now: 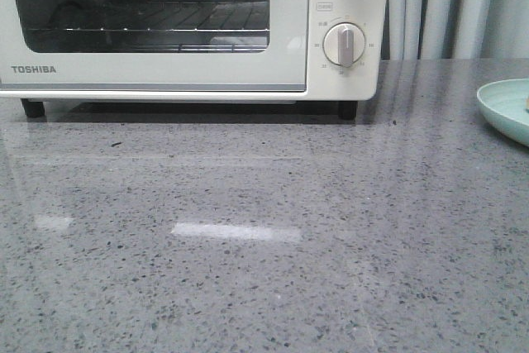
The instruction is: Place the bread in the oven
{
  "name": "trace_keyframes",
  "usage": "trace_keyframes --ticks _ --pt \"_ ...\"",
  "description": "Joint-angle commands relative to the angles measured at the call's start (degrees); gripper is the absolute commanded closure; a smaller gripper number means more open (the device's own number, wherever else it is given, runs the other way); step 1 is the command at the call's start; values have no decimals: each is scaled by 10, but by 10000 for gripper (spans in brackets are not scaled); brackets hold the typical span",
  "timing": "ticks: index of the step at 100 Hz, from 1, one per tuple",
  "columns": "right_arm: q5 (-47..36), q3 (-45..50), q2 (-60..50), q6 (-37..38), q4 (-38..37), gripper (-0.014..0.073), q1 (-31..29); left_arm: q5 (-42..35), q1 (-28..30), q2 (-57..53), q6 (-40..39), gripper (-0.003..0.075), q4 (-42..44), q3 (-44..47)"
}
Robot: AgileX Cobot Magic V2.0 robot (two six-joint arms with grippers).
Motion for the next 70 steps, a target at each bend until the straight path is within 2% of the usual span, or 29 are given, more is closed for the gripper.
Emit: trace_keyframes --ticks 1,46,55,70 --pt "-16 6 -12 -5 0 613 -2 -28 -5 -16 1 741 -9 14" --pt "-16 6 -12 -5 0 613 -2 -28 -5 -16 1 741 -9 14" --pt "-16 6 -12 -5 0 613 -2 -29 -5 -16 2 741 26 14" --pt "-27 6 -12 -5 0 613 -2 -29 -5 -16 2 741 28 14"
